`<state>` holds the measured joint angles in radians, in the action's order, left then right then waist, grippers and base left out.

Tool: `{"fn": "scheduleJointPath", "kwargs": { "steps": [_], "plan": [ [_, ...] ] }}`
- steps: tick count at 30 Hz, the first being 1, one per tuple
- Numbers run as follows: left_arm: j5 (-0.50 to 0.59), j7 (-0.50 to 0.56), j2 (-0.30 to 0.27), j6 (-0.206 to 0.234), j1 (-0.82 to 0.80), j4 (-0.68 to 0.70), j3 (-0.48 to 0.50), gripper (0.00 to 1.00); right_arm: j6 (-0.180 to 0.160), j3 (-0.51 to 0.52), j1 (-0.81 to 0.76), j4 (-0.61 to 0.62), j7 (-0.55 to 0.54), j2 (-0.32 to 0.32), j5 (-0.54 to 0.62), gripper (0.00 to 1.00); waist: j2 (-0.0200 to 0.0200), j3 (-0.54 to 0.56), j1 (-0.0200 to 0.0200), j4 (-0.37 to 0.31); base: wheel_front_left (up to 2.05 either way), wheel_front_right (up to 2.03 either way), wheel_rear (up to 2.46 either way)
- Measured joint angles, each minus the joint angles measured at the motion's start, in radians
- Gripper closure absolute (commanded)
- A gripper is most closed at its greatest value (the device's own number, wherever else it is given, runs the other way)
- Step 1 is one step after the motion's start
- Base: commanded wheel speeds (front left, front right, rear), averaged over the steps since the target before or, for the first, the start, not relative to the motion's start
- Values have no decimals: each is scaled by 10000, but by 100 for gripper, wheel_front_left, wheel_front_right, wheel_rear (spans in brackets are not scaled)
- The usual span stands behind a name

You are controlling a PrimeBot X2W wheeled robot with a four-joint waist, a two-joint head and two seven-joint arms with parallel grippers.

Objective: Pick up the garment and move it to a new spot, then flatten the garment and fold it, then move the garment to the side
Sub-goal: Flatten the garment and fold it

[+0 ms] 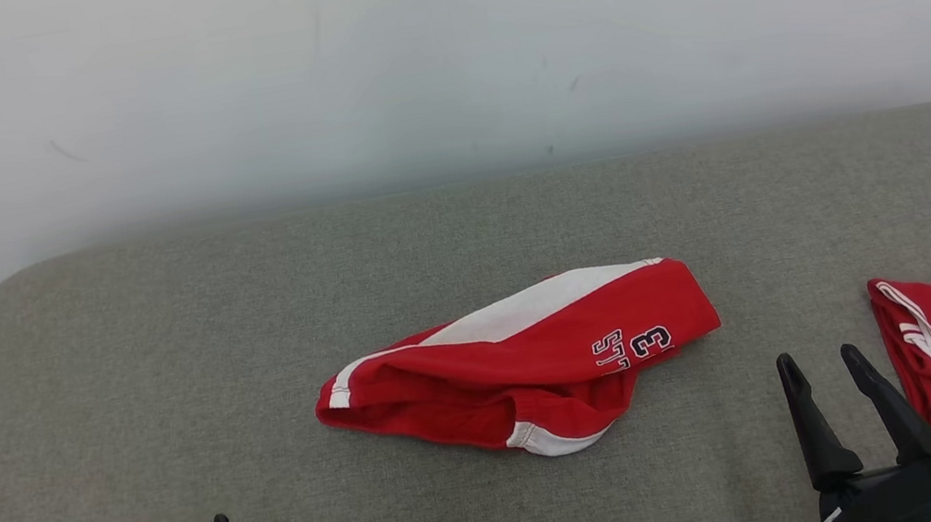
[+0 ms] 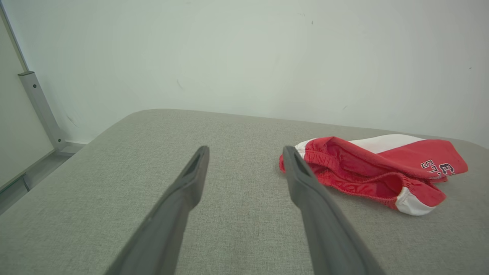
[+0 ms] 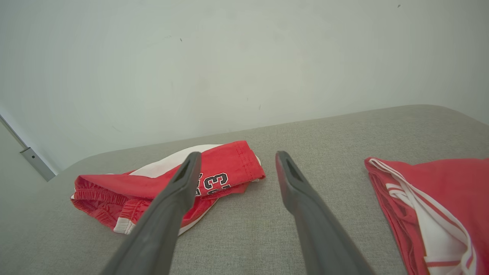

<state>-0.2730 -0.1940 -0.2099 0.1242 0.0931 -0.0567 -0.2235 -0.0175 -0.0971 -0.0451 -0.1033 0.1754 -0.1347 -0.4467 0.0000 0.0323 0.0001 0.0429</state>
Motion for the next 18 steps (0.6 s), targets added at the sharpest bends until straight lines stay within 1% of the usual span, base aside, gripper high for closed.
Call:
{"fn": "scheduleJointPath", "kwargs": {
  "steps": [8, 11, 13, 16, 18],
  "plan": [
    [27, 267, 86, 0, -2, 61, -59, 0, 0, 0, -4, -48, 2, -2, 0, 0, 1, -9, 0, -43, 0, 0, 0],
    [-121, 648, 316, -31, -100, -105, -301, 0, 0, 63, -28, -44, -102, -153, 0, 0, 0, -51, 0, 65, 0, 0, 0],
    [-272, 936, 395, -215, -286, -301, -389, 0, 0, 52, 50, -94, -334, -274, 23, 0, 0, -91, 0, 129, 0, 0, 0],
    [-744, 1624, 602, -456, -785, -658, -545, 0, -17, 75, 391, -355, -984, -380, 10, 0, 1, -162, 0, 236, 0, 0, 0],
    [-880, 2040, 663, -550, -1065, -834, -566, 0, -86, 56, 723, -514, -1542, -439, -33, 0, 0, -234, 0, 288, 0, 0, 0]
  ]
}}
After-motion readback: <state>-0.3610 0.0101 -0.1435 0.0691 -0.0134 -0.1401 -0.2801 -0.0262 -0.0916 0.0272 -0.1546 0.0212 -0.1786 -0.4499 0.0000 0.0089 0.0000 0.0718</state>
